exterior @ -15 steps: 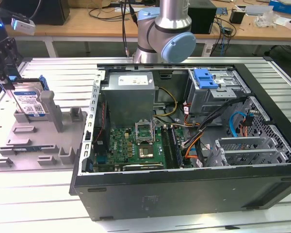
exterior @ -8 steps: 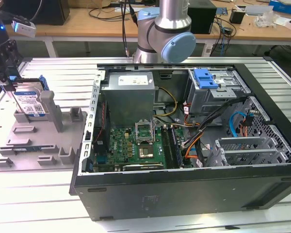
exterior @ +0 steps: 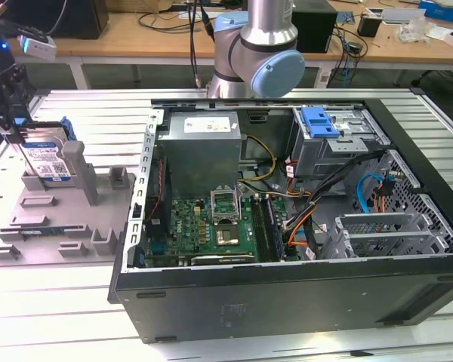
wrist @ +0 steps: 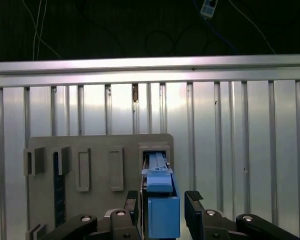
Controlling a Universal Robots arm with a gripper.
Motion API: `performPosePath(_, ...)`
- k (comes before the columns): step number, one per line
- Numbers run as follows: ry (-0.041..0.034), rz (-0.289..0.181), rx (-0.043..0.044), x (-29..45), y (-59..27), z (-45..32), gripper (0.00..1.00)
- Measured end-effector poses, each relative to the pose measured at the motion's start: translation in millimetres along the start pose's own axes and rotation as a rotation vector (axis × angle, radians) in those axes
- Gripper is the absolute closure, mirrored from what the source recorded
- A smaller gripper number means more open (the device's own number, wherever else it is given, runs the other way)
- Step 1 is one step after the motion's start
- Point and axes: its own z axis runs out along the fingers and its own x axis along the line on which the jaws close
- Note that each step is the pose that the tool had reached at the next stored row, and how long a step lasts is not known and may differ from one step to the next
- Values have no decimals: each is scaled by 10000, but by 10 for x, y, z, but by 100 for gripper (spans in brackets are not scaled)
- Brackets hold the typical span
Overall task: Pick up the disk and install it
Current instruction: 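Pick up the disk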
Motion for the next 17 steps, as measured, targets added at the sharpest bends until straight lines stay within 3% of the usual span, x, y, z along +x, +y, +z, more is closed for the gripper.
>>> performPosePath(11,0,0,0,0,0,21,50)
performPosePath(13,1,1,0,0,0,22,52)
performPosePath(14,0,1,0,0,0,23,59)
performPosePath(17,-1,0,2,4,-1,27,59)
